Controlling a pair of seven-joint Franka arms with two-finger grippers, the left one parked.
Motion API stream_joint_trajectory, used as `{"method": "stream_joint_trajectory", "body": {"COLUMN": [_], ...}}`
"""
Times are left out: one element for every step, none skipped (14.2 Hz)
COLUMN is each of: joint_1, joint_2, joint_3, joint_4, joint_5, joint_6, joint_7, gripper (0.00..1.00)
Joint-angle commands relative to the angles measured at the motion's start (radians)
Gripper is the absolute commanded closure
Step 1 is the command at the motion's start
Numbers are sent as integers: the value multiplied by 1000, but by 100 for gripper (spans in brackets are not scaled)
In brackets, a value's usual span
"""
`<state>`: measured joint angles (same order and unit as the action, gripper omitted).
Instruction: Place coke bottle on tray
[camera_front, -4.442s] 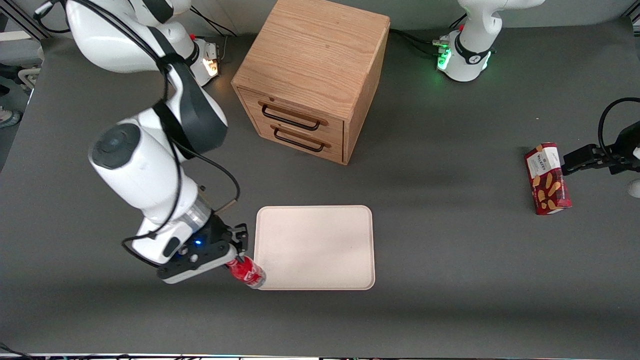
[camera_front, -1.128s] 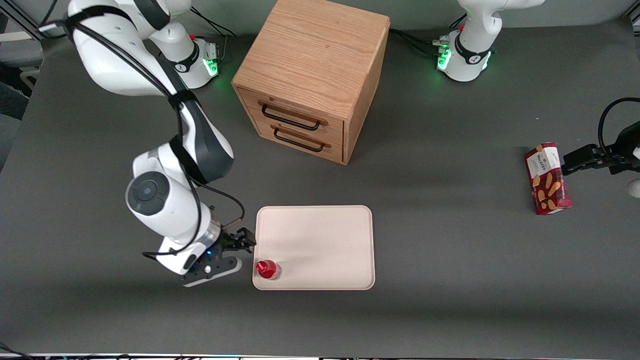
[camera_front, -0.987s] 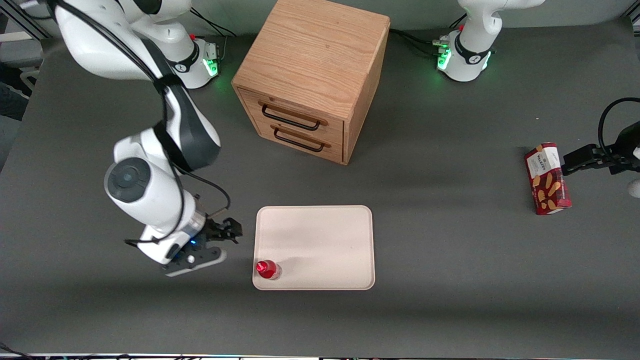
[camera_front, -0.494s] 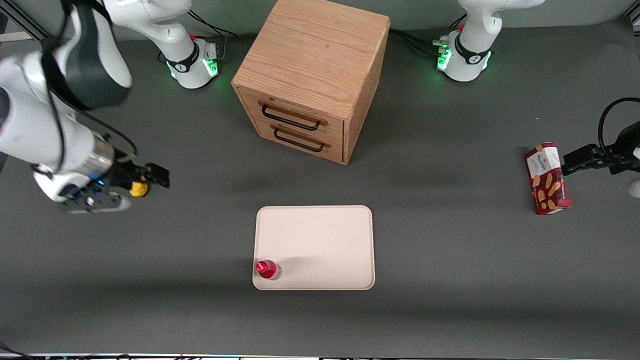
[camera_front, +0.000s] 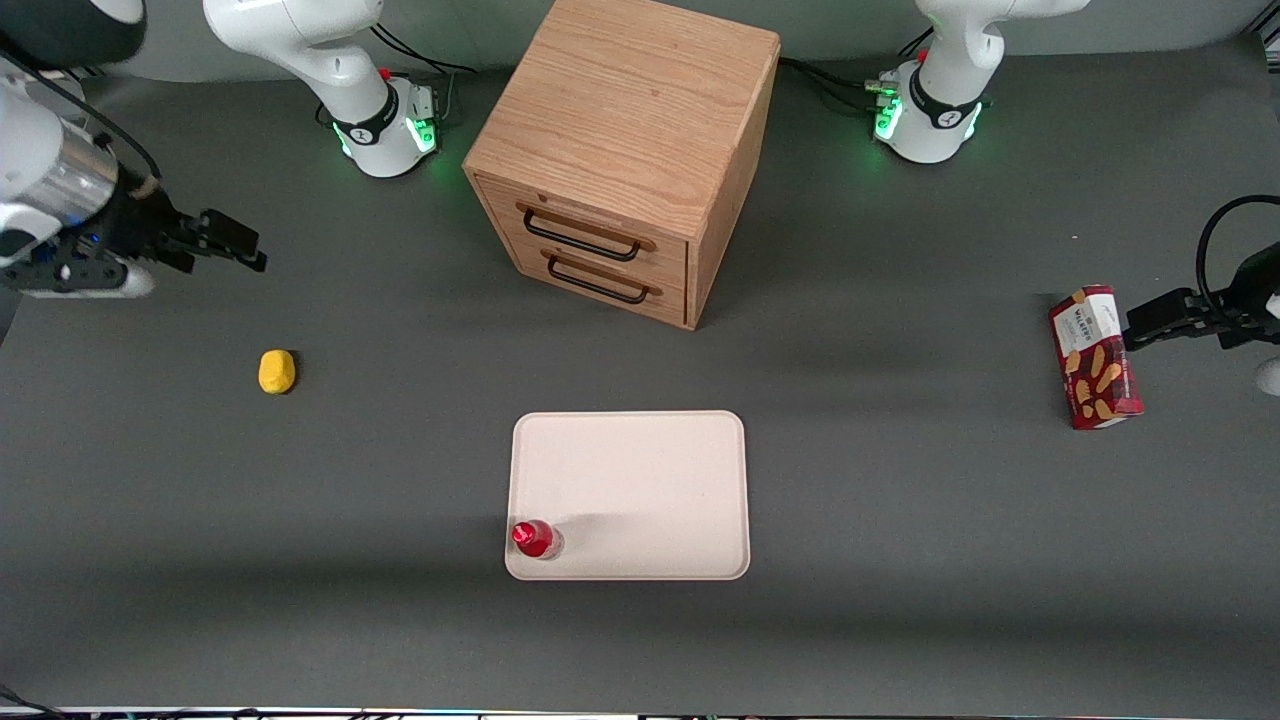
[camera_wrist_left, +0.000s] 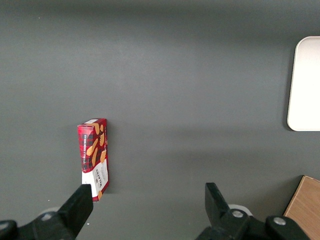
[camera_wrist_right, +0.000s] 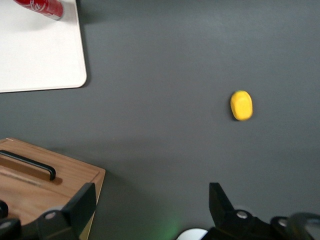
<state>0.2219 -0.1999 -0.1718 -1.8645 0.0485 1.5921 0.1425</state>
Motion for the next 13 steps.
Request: {"method": "stream_joint_trajectory", "body": {"joint_1": [11,13,14,14,13,13,14,14,14,14,16,16,14], "joint_2": [-39,-39,-33,-21,-4,22,51,69,82,86,94,94,94], "joint_3": [-28,-26,-22,-21,-21,-21,-21,-21,-20,-20,-18,-18,-18], "joint_4": [5,16,28,40,48,73,102,120,125,125,127,127,127], "joint_5": [-36,-65,-97,-101,-101,-98,-92,-90,-87,-79,-76,-76,-75], "joint_6": [-58,-60,-58,-54,-41,-35,-35,-35,-34,-26,-3,0,2], "joint_7": [-9,-9,-8,-1,-1,-3,-3,-3,-3,-6,-8,-9,-9], "gripper": [0,0,0,0,0,0,0,0,0,0,0,0,0]}}
